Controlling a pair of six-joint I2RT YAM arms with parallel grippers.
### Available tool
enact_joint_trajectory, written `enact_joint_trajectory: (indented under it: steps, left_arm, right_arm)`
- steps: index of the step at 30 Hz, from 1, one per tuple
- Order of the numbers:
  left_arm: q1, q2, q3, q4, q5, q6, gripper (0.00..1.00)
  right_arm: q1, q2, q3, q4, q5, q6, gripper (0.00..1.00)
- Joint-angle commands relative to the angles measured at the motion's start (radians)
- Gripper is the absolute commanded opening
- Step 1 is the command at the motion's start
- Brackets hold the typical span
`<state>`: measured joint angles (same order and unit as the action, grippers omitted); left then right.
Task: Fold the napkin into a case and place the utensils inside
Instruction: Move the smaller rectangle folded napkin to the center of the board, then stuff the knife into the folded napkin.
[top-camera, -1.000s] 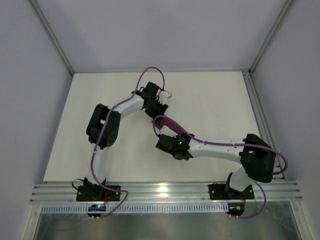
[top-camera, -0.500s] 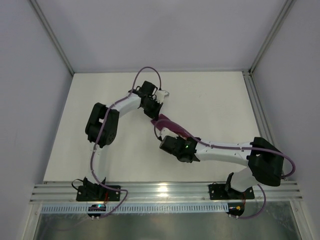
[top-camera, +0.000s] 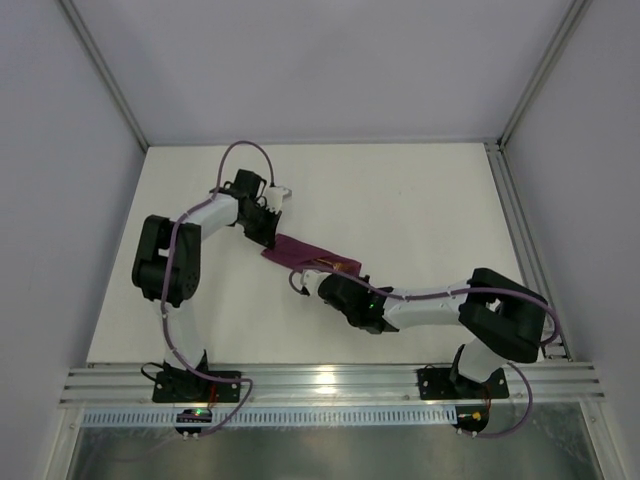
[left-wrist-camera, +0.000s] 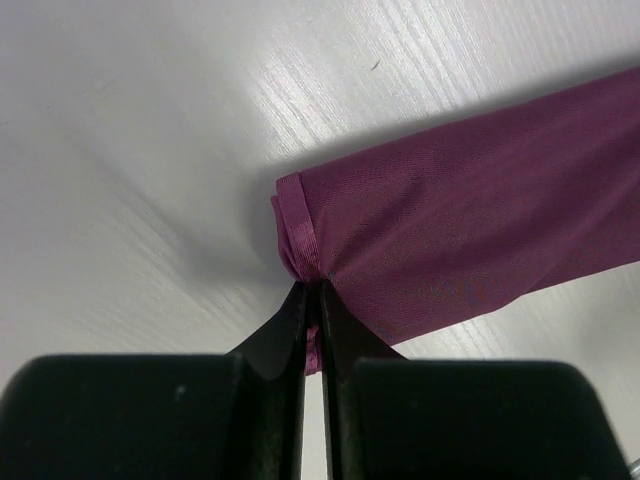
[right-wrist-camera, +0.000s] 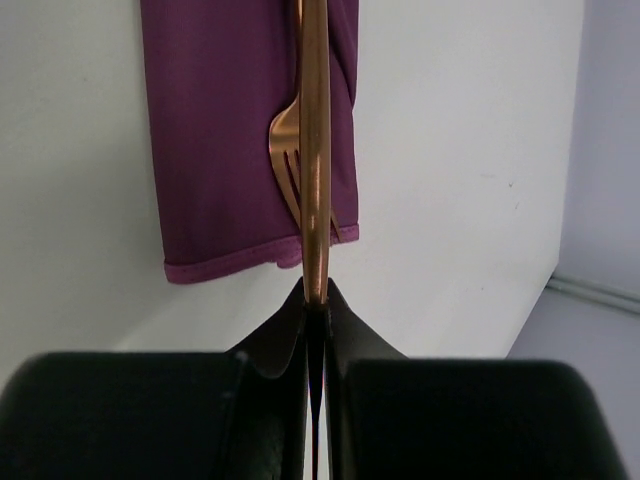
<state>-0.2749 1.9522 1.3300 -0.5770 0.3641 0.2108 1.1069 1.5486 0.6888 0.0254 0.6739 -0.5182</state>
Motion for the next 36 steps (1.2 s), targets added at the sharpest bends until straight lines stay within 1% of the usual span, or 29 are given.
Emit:
enact_joint_trajectory:
  steps: [1, 3, 9, 13, 18, 27, 30, 31, 35, 36]
  left_arm:
    - [-0.006, -0.050, -0.020, -0.003, 0.022, 0.036, 0.06]
    - [-0.004, -0.058, -0.025, -0.004, 0.036, 0.033, 0.08]
    - [-0.001, -0.061, -0.029, -0.004, 0.050, 0.029, 0.13]
    - [-0.001, -0.058, -0.025, 0.000, 0.068, 0.027, 0.13]
    - [-0.001, -0.059, -0.022, 0.003, 0.091, 0.021, 0.14]
    - [-0.001, -0.064, -0.026, 0.008, 0.108, 0.025, 0.15]
    - [-0.001, -0.062, -0.028, 0.008, 0.110, 0.025, 0.15]
    - [-0.001, -0.064, -0.026, 0.008, 0.111, 0.027, 0.15]
    - [-0.001, -0.064, -0.029, 0.005, 0.113, 0.030, 0.15]
    - [-0.001, -0.065, -0.028, 0.005, 0.113, 0.030, 0.16]
  right_arm:
    - [-0.022, 0.077, 0.035, 0.194, -0.002, -0.155, 0.04]
    - [-0.030, 0.126, 0.052, 0.194, -0.002, -0.172, 0.04]
    - [-0.033, 0.168, 0.051, 0.202, -0.017, -0.207, 0.04]
    - [-0.036, 0.177, 0.048, 0.196, -0.033, -0.198, 0.04]
    - [-0.035, 0.211, 0.083, 0.192, -0.051, -0.210, 0.04]
    - [-0.027, 0.197, 0.115, 0.151, -0.100, -0.209, 0.04]
    - [-0.028, 0.206, 0.114, 0.156, -0.112, -0.207, 0.05]
    - [-0.028, 0.212, 0.120, 0.157, -0.114, -0.206, 0.08]
    - [-0.028, 0.245, 0.150, 0.146, -0.111, -0.210, 0.14]
    - [-0.028, 0.257, 0.156, 0.145, -0.112, -0.212, 0.14]
